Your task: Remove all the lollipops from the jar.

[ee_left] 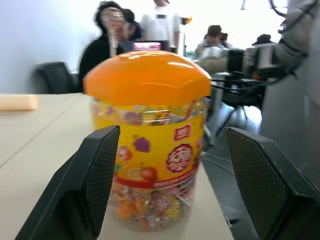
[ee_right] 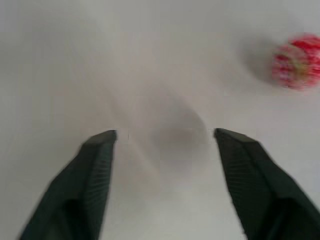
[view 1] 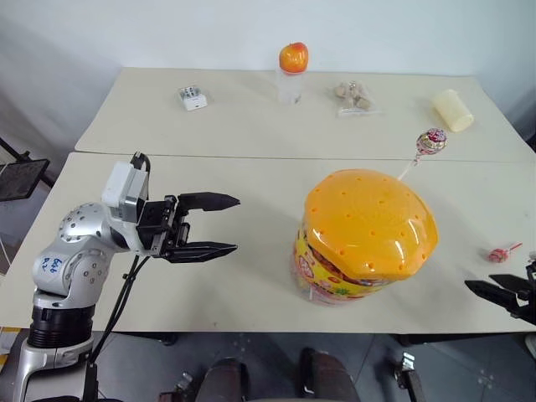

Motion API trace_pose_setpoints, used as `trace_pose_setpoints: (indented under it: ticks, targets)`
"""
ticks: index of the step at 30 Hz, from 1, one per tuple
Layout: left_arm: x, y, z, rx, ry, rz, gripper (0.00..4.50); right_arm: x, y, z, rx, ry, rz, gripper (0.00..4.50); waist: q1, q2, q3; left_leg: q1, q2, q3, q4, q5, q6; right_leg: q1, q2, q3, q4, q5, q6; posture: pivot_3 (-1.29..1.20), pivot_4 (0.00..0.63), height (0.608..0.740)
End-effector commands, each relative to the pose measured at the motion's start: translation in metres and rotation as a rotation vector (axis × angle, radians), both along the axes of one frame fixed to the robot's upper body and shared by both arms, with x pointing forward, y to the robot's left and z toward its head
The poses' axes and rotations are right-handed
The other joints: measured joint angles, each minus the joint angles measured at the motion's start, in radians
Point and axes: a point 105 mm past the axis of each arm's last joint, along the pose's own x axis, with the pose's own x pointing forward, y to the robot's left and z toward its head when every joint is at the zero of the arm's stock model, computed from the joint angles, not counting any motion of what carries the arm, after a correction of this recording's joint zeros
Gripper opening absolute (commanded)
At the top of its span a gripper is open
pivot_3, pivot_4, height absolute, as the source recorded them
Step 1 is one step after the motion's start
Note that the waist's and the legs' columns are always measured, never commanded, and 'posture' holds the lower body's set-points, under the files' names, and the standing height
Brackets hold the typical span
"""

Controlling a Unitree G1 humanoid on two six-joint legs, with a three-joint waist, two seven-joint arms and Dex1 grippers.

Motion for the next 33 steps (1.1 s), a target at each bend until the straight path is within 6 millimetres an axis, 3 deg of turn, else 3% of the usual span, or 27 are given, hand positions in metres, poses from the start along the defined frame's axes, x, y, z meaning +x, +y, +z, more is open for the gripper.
trace_pose_setpoints:
  ticks: [1, 9, 12, 16, 24, 33]
  targets:
    - [-0.003, 0.004, 0.006, -0.053, -0.009, 0.036, 3.57, 0.002, 0.015, 0.047, 0.035, -0.268, 0.153, 4.47, 0.0, 0.0, 0.0, 0.0, 0.0, 0.0, 0.0, 0.0, 0.0, 0.0, 0.0, 0.0, 0.0, 0.0, 0.0, 0.0, 0.15, 0.74]
    - [0.008, 0.007, 0.023, -0.249, 0.075, 0.141, 3.57, 0.001, 0.042, 0.099, 0.094, -0.524, 0.287, 4.47, 0.0, 0.0, 0.0, 0.001, 0.0, -0.002, 0.0, 0.0, 0.0, 0.001, 0.0, 0.0, 0.001, 0.0, 0.0, 0.0, 0.15, 0.74]
    - [0.01, 0.008, 0.025, -0.273, 0.092, 0.149, 3.57, -0.001, 0.07, 0.124, 0.147, -0.627, 0.378, 4.47, 0.0, 0.0, 0.0, 0.001, 0.0, -0.002, 0.0, 0.0, -0.001, 0.001, 0.0, 0.0, 0.002, 0.0, 0.0, 0.0, 0.15, 0.74]
    - [0.013, 0.003, 0.031, -0.307, 0.093, 0.138, 3.57, -0.007, 0.121, 0.159, 0.287, -0.782, 0.571, 4.47, 0.0, 0.0, 0.0, 0.001, 0.0, -0.003, 0.0, 0.0, -0.001, 0.001, 0.0, 0.0, 0.002, 0.0, 0.0, 0.0, 0.15, 0.74]
    - [0.011, 0.001, 0.031, -0.31, 0.122, 0.098, 3.57, -0.012, 0.172, 0.164, 0.377, -0.713, 0.801, 4.47, 0.0, 0.0, 0.0, 0.0, 0.0, -0.002, 0.001, -0.001, -0.001, 0.001, 0.0, -0.001, 0.002, 0.0, 0.0, 0.0, 0.15, 0.74]
    - [0.006, -0.007, 0.031, -0.301, 0.113, 0.069, 3.57, -0.004, 0.184, 0.166, 0.408, -0.652, 0.887, 4.47, 0.001, 0.0, 0.0, 0.0, 0.0, -0.002, 0.001, -0.001, -0.001, 0.001, 0.0, -0.001, 0.002, 0.0, 0.0, 0.0, 0.15, 0.74]
